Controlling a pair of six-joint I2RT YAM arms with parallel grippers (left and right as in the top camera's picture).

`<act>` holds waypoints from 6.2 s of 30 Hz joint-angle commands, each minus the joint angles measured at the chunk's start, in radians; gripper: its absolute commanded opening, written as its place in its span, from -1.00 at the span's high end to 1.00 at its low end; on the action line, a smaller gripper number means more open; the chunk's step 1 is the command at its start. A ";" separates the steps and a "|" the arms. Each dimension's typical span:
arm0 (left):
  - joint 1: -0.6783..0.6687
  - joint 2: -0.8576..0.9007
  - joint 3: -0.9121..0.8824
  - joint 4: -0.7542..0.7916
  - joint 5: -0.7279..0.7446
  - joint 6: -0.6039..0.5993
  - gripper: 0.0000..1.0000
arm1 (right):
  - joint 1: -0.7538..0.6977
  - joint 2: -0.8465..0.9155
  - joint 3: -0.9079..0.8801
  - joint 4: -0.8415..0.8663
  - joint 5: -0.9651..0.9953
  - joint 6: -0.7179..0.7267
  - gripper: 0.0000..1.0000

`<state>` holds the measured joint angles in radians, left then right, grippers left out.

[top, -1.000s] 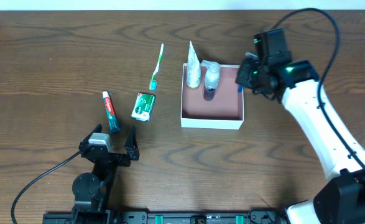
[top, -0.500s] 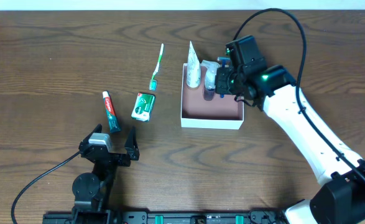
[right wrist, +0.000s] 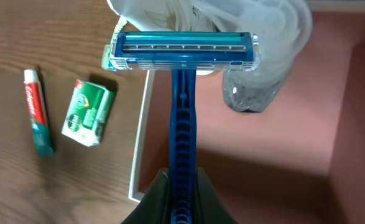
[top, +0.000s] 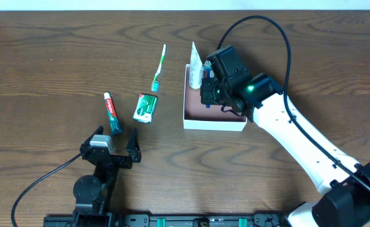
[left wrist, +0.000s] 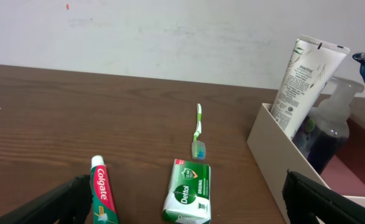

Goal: Pack container
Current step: 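Lift the razor and carry it left over the box, then lower the razor into the box and open the right gripper, then move the right gripper back right away from the box, then move the left gripper forward over the Colgate tube and Dettol box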

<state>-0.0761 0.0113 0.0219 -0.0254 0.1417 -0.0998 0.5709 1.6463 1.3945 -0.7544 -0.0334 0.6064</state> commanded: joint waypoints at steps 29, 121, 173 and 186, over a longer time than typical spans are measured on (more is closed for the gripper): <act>0.003 0.001 -0.018 -0.034 0.003 0.013 -0.96 | 0.095 0.163 0.011 -0.042 0.078 0.594 0.88; 0.003 0.001 -0.018 -0.033 0.004 0.013 -0.96 | -0.676 0.168 0.010 -0.383 0.261 0.320 -0.98; 0.003 1.629 1.205 -0.890 -0.052 -0.010 -0.96 | -0.676 0.168 0.010 -0.383 0.261 0.320 -0.98; -0.011 1.636 1.205 -0.831 -0.087 0.072 -0.96 | -0.676 0.168 0.010 -0.383 0.261 0.320 -0.97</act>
<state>-0.0792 1.6348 1.2114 -0.8604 0.0738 -0.0631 -0.0990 1.8061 1.3979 -1.1366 0.2169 0.9310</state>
